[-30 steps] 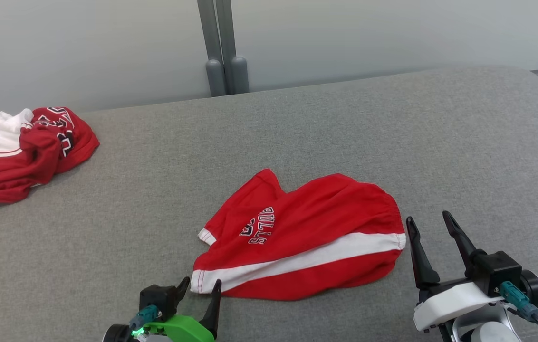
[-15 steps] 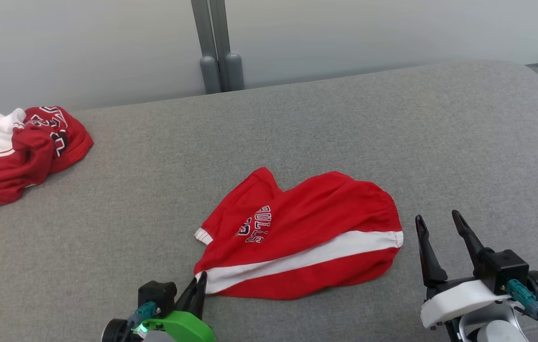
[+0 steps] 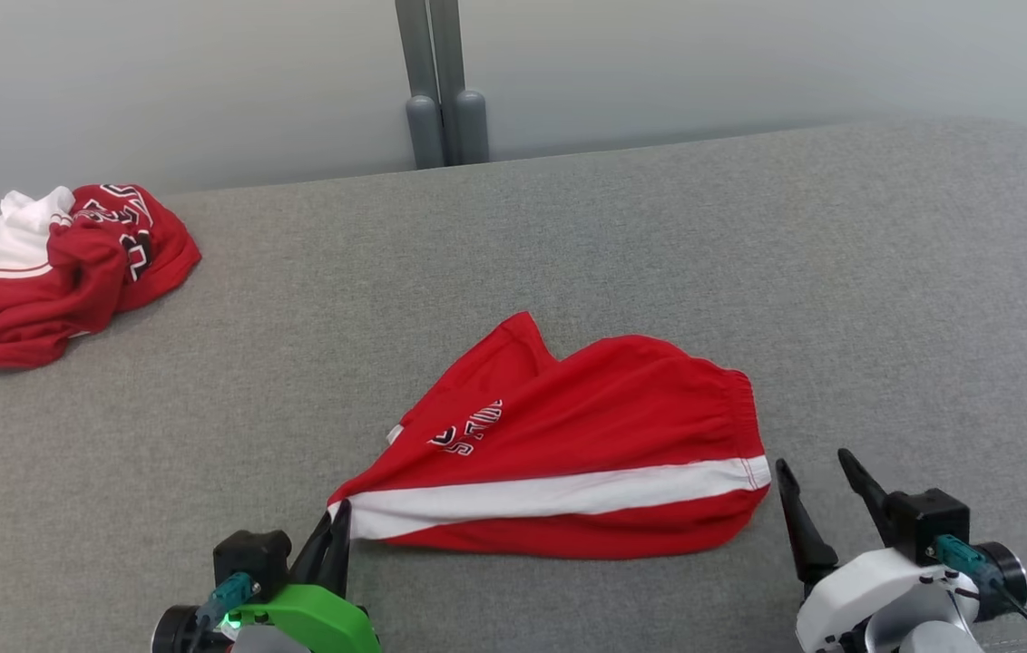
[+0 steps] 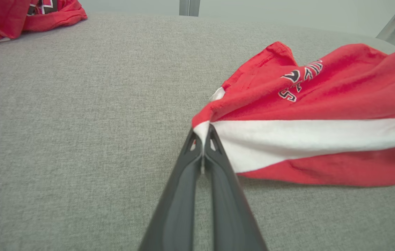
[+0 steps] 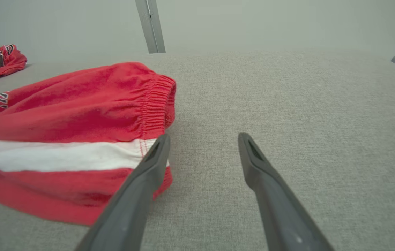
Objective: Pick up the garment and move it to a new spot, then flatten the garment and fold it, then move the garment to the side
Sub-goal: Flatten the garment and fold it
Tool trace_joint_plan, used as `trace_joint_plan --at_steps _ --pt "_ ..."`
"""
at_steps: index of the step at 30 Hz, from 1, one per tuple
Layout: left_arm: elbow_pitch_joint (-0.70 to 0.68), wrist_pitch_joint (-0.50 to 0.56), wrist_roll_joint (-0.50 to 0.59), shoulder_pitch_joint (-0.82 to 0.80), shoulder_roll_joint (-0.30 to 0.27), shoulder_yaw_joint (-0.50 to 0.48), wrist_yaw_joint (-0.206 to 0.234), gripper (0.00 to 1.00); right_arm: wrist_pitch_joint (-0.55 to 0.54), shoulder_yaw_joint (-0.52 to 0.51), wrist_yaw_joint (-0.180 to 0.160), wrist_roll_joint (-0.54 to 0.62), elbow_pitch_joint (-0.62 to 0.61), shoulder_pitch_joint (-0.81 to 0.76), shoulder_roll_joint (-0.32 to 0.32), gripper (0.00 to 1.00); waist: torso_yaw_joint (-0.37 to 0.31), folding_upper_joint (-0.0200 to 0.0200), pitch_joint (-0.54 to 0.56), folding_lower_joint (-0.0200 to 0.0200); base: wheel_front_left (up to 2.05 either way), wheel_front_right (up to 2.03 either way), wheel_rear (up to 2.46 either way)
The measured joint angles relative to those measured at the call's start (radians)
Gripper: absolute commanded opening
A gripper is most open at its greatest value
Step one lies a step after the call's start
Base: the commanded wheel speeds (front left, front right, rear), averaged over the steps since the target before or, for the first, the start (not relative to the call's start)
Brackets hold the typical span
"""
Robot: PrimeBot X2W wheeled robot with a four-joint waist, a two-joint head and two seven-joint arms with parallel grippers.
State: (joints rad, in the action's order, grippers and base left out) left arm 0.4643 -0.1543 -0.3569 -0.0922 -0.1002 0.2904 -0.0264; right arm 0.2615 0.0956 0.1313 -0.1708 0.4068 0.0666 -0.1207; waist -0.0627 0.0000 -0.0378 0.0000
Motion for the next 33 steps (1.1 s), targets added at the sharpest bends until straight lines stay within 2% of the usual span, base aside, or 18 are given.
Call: trace_joint_plan --at_steps 12,13,14,15,17,18,20,21,27,33 --pt "-0.011 0.003 -0.006 0.010 -0.001 0.013 0.007 0.00 -0.036 0.208 0.000 -0.101 0.095 0.080 -0.086 1.00 0.025 0.0000 -0.001 0.0000 0.00 0.00 0.00" --pt "-0.011 0.003 -0.007 0.011 -0.001 0.015 0.008 0.00 -0.046 0.229 0.000 -0.109 0.103 0.085 -0.091 0.73 0.027 0.0000 0.001 0.0000 0.00 0.00 0.00" --pt "-0.011 0.003 -0.009 0.011 -0.001 0.016 0.008 0.00 -0.052 0.244 0.000 -0.118 0.109 0.090 -0.096 0.55 0.029 0.0000 0.003 0.0000 0.00 0.00 0.00" --pt "-0.011 0.003 -0.009 0.011 -0.001 0.018 0.008 0.00 -0.054 0.256 0.000 -0.128 0.114 0.093 -0.102 0.49 0.030 0.0000 0.004 0.0000 0.00 0.00 0.00" --pt "-0.011 0.003 -0.011 0.013 -0.001 0.022 0.009 0.00 -0.059 0.281 0.000 -0.147 0.123 0.103 -0.117 0.31 0.033 0.0000 0.008 0.0000 0.00 0.00 0.00" --pt "-0.010 0.003 -0.011 0.015 -0.001 0.023 0.009 0.00 -0.064 0.296 0.000 -0.155 0.127 0.109 -0.124 0.26 0.034 0.0000 0.010 0.0000 0.00 0.00 0.00" --pt "-0.010 0.003 -0.012 0.019 -0.001 0.025 0.009 0.00 -0.072 0.322 0.000 -0.173 0.135 0.116 -0.134 0.03 0.036 0.0000 0.014 0.0000 0.00 0.00 0.00" --pt "-0.009 0.003 -0.012 0.021 -0.001 0.026 0.009 0.00 -0.076 0.334 0.000 -0.180 0.140 0.120 -0.139 0.00 0.036 0.0000 0.016 0.0000 0.00 0.00 0.00" --pt "-0.009 -0.002 -0.017 0.027 -0.003 0.030 0.010 0.00 -0.079 0.377 0.000 -0.212 0.156 0.138 -0.159 0.00 0.038 0.0000 0.027 0.0000 0.00 0.00 0.00" --pt "-0.057 -0.046 -0.019 0.032 -0.006 0.027 0.013 0.00 -0.029 0.358 0.000 -0.213 0.111 0.153 -0.174 0.00 0.033 0.0000 0.038 0.0000 0.00 0.00 0.00"
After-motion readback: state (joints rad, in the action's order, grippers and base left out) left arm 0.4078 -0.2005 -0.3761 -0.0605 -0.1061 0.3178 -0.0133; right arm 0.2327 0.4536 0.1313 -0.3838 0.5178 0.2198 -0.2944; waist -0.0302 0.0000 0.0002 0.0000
